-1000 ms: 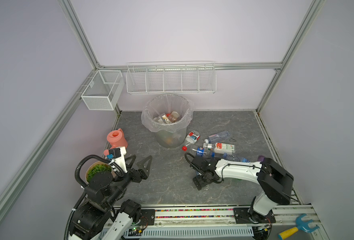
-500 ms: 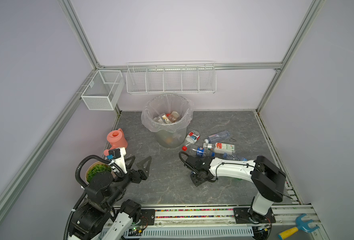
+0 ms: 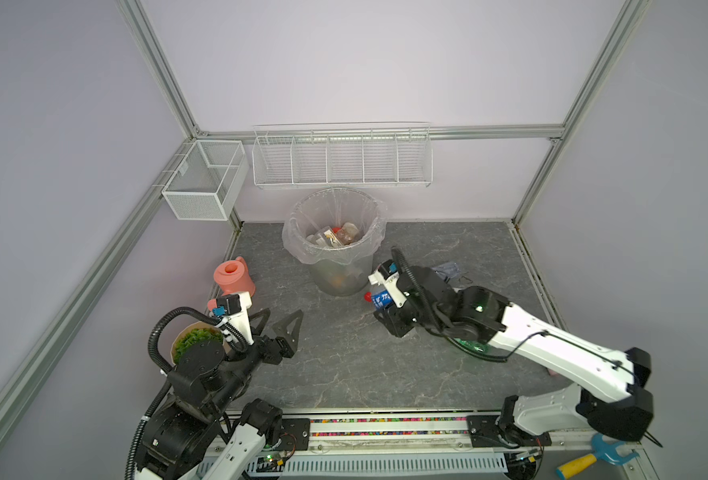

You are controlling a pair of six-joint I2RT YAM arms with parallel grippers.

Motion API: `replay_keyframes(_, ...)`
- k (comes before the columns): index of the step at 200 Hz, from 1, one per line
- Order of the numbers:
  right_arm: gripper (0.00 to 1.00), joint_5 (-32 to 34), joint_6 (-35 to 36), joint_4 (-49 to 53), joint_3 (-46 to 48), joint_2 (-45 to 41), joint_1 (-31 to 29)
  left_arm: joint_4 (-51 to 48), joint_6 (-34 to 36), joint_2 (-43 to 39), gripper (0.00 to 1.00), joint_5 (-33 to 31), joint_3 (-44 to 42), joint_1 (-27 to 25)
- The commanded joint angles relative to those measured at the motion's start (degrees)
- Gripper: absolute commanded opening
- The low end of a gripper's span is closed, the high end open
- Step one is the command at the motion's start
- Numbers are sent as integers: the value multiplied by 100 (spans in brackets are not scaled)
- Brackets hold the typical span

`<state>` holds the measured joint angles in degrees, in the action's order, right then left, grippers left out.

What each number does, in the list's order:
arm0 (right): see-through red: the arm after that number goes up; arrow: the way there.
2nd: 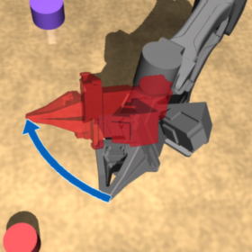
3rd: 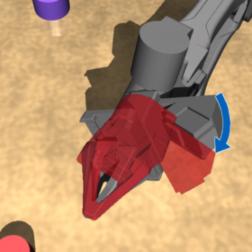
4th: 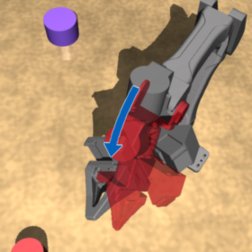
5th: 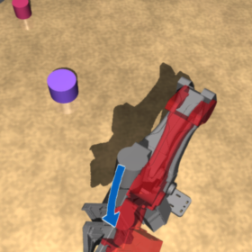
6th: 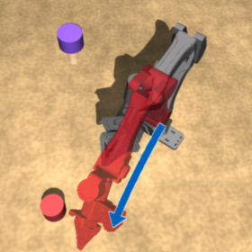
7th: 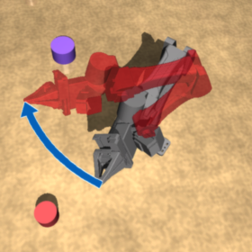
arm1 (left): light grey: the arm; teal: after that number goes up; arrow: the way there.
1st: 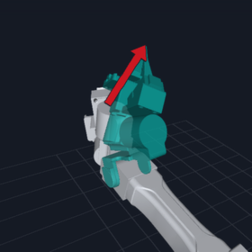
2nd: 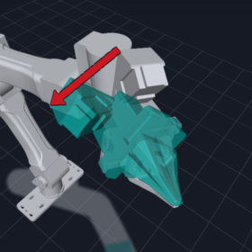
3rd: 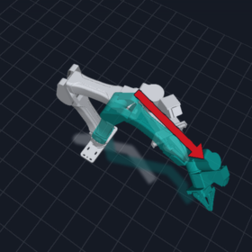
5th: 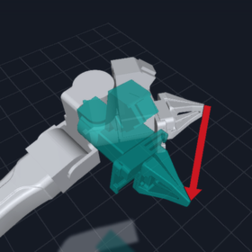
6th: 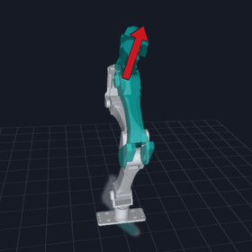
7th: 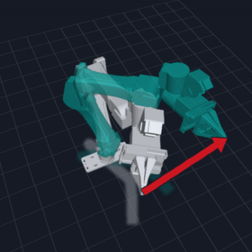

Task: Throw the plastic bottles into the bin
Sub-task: 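Lift the blue-label water bottle with the right gripper over the bin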

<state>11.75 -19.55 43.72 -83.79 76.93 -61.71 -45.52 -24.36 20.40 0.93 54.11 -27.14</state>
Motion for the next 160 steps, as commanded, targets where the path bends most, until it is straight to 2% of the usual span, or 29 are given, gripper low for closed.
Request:
replay_keyframes(1, 45, 469, 702, 76, -467, -365, -20, -45, 33, -79, 93, -48, -22, -9)
replay_keyframes(24, 46, 469, 1170, -413, -1033, -533, 67, -30, 36, -48, 93, -49, -10, -8)
replay_keyframes(44, 44, 398, 1422, -505, -1789, -205, 270, -27, 28, 1, 93, -31, 21, -3)
replay_keyframes(110, 42, -367, 1769, -116, -4948, 2078, 1062, -131, -3, -96, 93, -126, 29, -5)
replay_keyframes(134, 42, -691, 1654, 46, -6068, 3067, 1276, -162, 21, -105, 92, -163, 65, -8)
replay_keyframes(160, 42, -1067, 1278, -37, -6760, 3970, 1594, -185, 28, -110, 92, -159, 108, -3)
